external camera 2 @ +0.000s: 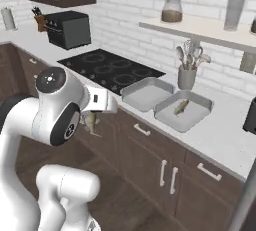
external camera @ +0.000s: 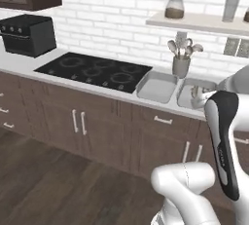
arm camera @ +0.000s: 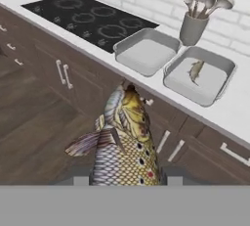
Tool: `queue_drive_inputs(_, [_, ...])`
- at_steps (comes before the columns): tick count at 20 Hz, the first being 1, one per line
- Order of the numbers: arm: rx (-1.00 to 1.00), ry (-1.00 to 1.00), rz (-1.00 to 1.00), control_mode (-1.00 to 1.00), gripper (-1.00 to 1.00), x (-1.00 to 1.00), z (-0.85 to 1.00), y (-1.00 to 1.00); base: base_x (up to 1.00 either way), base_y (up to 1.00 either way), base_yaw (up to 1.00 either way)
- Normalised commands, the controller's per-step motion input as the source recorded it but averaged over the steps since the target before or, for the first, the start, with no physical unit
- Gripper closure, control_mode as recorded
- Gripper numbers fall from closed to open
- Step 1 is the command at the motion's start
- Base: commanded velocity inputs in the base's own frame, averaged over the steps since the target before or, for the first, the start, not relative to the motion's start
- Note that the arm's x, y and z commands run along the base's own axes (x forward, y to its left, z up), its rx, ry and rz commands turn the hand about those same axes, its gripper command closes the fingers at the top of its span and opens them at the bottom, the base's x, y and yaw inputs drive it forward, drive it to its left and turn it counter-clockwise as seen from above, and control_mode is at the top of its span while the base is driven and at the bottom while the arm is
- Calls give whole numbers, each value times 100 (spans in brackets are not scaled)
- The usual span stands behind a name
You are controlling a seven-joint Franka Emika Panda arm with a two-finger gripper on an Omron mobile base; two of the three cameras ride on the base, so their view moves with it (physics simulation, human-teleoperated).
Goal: Place one corn and one fish in each tupperware on the nearby counter, to pack two identical lunches.
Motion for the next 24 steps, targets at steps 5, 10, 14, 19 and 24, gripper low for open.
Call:
queue_drive_inputs(5, [0,0,0,100,100,0,0,0,100,78,-61])
queue_drive_inputs(10, [0,0,0,100,100,0,0,0,88,56,-71])
queue_drive_inputs(14, [0,0,0,100,100,0,0,0,65,19,-77])
queue_drive_inputs(19, [0,0,0,100,100,0,0,0,98,47,-39])
queue_drive_inputs(24, [0,0,0,100,100,0,0,0,72,68,-7])
